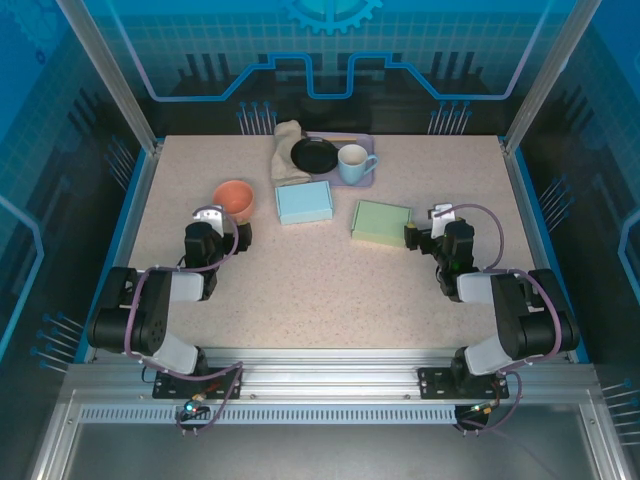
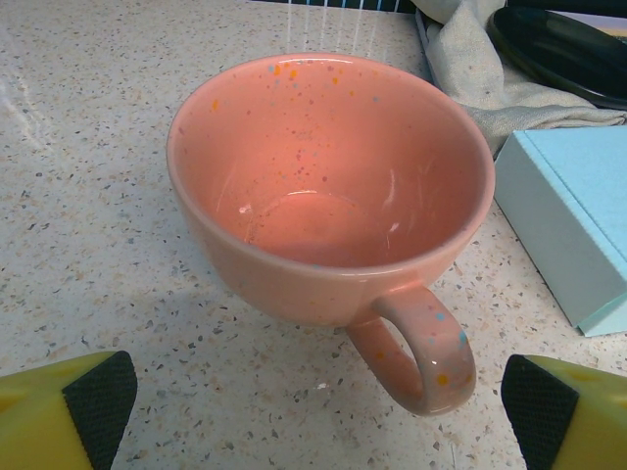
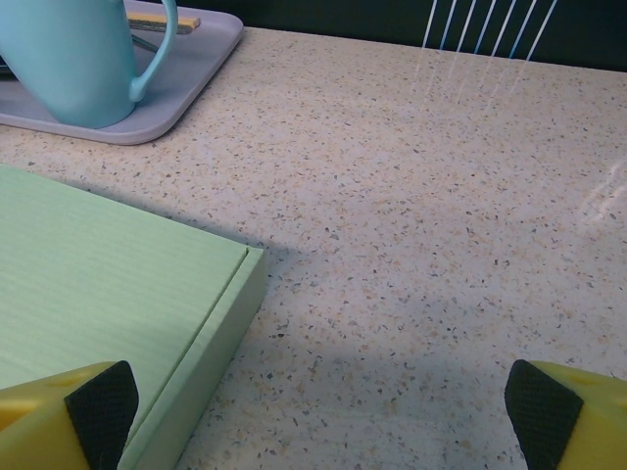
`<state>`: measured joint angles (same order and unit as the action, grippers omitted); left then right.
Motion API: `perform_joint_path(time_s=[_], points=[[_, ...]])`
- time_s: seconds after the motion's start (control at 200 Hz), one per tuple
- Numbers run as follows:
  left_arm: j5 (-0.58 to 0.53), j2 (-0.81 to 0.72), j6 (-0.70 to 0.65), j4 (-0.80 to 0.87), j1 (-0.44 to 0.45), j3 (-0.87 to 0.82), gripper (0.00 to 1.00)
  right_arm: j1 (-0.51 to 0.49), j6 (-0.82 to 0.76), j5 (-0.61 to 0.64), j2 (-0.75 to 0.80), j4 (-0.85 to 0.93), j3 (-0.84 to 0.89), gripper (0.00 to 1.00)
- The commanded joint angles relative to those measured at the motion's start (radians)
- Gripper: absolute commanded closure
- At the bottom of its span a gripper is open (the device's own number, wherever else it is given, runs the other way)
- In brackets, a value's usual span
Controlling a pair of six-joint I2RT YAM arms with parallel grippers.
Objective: Fold the paper box
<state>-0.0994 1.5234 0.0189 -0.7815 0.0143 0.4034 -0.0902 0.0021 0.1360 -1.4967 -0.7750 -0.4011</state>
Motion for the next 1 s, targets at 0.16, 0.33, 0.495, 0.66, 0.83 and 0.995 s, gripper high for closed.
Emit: perform_joint_path(time_s=[0.16, 0.33, 0.495, 0.66, 0.83, 0.995], points=[[0.010, -0.008, -0.019, 0.002, 0.004, 0.016, 0.01, 0.017, -0.002, -0.015, -0.008, -0.001, -0.020, 0.00], [0.011, -0.007, -0.019, 0.002, 0.004, 0.014, 0.01, 0.018, -0.002, -0.016, -0.007, -0.001, -0.021, 0.00], [0.010, -0.007, -0.019, 0.002, 0.004, 0.015, 0.01, 0.017, -0.002, -0.015, -0.008, -0.001, -0.020, 0.00], [0.010, -0.007, -0.019, 0.002, 0.003, 0.015, 0.01, 0.018, -0.002, -0.016, -0.008, -0.001, -0.022, 0.00], [0.012, -0.008, -0.019, 0.003, 0.003, 0.016, 0.01, 0.017, -0.002, -0.015, -0.008, -0.001, -0.021, 0.00], [0.020, -0.008, -0.017, 0.006, -0.001, 0.018, 0.01, 0.018, -0.002, -0.016, -0.008, -0.001, -0.020, 0.00]])
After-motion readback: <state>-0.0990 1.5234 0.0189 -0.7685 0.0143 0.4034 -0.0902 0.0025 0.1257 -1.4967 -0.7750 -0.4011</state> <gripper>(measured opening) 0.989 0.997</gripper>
